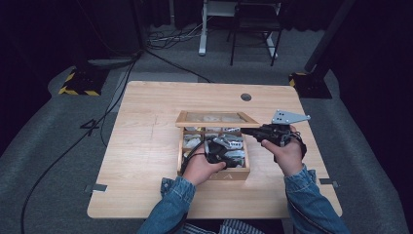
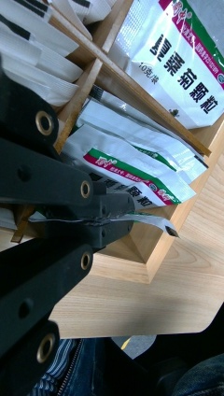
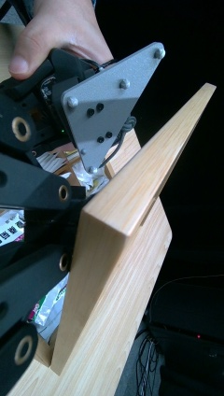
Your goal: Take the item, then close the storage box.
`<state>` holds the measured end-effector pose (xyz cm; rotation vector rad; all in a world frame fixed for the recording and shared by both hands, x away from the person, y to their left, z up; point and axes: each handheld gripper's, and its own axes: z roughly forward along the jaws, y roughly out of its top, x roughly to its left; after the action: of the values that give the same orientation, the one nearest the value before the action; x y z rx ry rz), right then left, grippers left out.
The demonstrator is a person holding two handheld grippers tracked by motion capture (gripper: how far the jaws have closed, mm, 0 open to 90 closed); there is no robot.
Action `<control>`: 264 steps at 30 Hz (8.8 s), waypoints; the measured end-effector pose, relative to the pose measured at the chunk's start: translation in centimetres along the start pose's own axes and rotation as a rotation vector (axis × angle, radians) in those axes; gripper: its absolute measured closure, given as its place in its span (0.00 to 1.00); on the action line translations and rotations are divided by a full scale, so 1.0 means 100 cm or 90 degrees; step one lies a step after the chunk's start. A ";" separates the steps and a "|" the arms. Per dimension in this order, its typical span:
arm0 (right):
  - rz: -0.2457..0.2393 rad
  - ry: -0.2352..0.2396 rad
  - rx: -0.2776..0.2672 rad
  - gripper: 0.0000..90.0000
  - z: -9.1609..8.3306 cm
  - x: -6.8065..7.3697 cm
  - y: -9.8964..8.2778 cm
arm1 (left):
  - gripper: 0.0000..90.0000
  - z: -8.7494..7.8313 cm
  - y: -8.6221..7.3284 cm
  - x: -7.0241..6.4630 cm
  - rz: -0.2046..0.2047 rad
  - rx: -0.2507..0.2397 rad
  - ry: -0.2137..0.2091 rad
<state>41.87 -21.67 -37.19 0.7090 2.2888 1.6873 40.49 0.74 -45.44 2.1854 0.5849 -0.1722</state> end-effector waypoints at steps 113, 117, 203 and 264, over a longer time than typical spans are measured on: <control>0.000 0.001 -0.007 1.00 0.002 -0.002 0.004 | 0.99 -0.215 -0.108 -0.001 -0.144 -0.225 0.301; 0.001 0.001 -0.007 1.00 0.002 -0.002 0.004 | 0.99 -0.214 -0.117 0.011 -0.176 -0.227 0.305; 0.001 -0.002 0.011 1.00 -0.004 0.004 -0.003 | 0.32 -0.211 -0.144 0.058 -0.226 -0.184 0.431; -0.013 0.014 0.195 0.99 -0.023 0.036 -0.049 | 0.32 -0.221 -0.158 0.061 -0.251 -0.189 0.440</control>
<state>36.51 -23.00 -40.69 0.7234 2.5918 1.3547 36.81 28.34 -44.52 1.7878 1.3315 0.4578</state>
